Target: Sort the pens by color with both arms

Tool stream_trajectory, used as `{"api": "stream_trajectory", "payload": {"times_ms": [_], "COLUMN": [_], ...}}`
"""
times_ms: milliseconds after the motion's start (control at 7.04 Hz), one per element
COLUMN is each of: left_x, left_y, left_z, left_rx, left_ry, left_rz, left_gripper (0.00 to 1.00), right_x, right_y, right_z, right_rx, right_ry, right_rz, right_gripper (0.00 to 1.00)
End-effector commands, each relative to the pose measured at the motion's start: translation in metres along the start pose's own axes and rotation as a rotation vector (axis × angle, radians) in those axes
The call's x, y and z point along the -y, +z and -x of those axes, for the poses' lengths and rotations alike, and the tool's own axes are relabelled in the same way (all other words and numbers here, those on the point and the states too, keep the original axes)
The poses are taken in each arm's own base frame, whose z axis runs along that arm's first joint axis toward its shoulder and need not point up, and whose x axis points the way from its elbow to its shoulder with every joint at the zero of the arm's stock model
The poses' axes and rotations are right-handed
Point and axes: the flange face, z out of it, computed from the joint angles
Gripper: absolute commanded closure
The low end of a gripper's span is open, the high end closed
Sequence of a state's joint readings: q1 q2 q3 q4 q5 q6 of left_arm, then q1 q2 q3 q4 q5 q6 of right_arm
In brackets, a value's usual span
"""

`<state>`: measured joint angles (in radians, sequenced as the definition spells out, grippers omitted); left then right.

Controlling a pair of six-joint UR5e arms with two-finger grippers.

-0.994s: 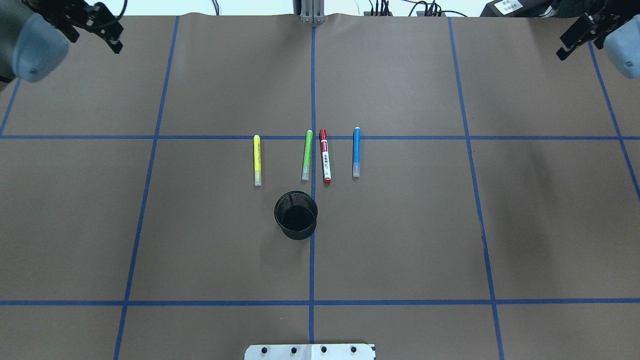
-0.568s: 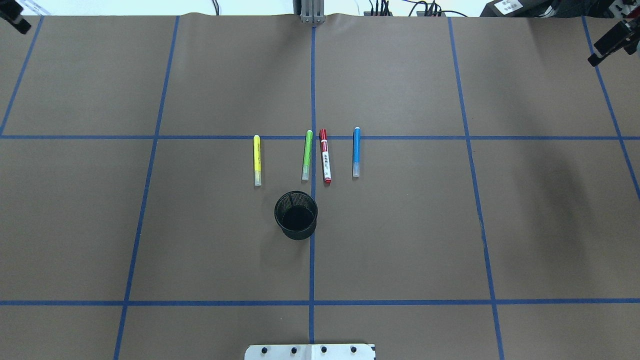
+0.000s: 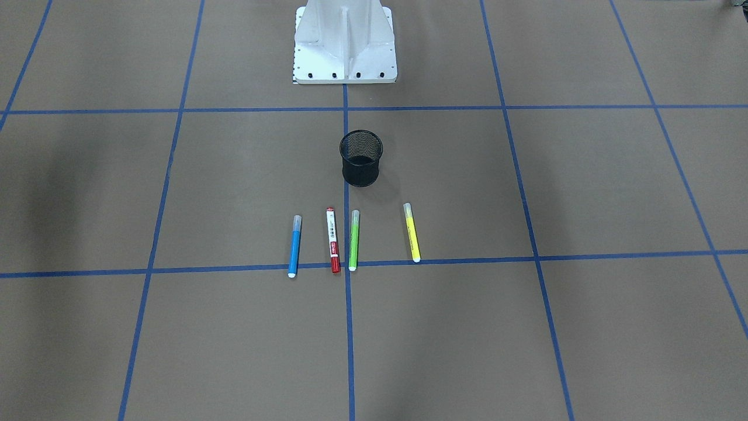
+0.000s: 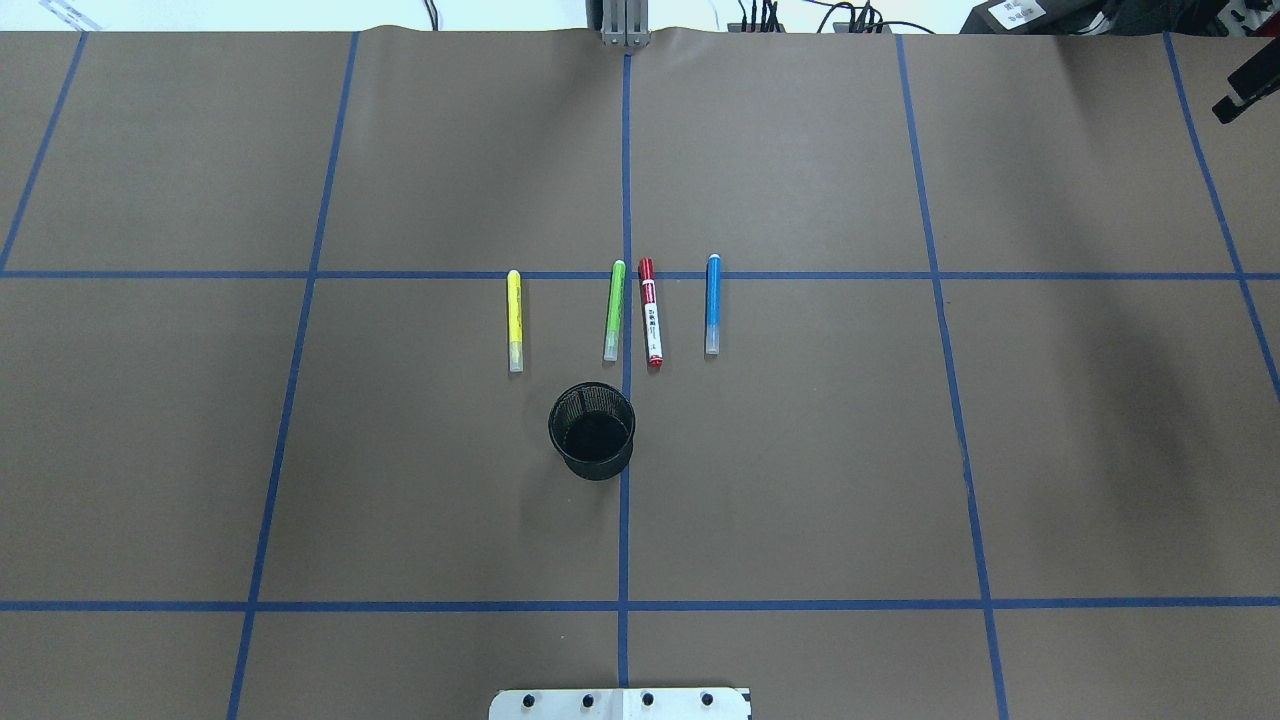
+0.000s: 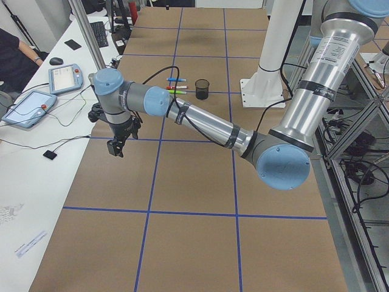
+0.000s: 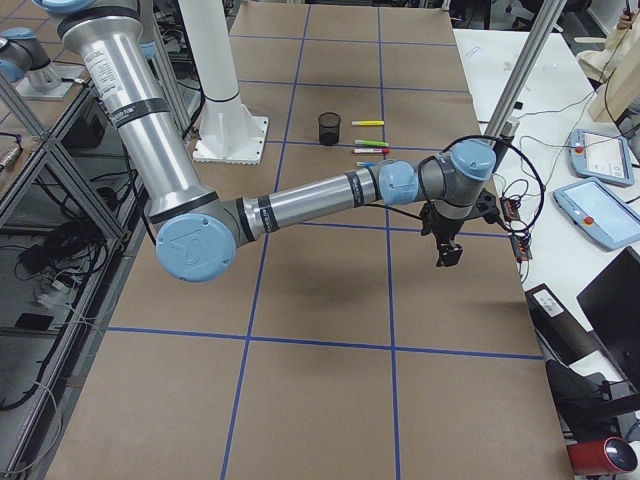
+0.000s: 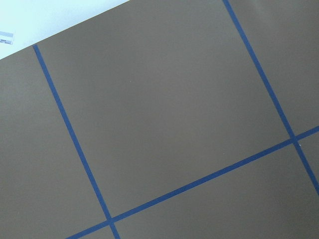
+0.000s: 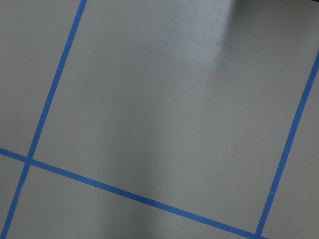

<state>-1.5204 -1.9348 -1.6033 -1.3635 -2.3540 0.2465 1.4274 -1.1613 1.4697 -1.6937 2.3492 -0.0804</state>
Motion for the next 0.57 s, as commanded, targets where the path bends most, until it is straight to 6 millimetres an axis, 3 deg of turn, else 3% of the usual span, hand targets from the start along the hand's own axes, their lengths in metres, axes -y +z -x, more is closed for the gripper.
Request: {"api": "stream_trajectory", "payload": {"times_ms": [0,142,426], "left_x": [-0.025,-0.032,-0.057], "left_y": [0.011,0.013,0.02], "left_z": [0.017,0.023,0.04], "left_rx": [0.003,0.009,0.007], "left_ry": [-0.009,0.043,0.039], "left_rz": [-0.005,0.002,0.011], "left_gripper": [0.01,0.01,0.01], "right_x": [-0.001,-0.008,-0.041], "right_y": [0.001,0.007,0.013], "right_z": [-0.002,-0.007,-0.039], "right_rx": [-0.005,-0.003,0.004], "right_ry": [0.001,0.018,0.074], "right_rz": [-0.001,0.009,0.022], "right_gripper": [0.01,0.01,0.01]}}
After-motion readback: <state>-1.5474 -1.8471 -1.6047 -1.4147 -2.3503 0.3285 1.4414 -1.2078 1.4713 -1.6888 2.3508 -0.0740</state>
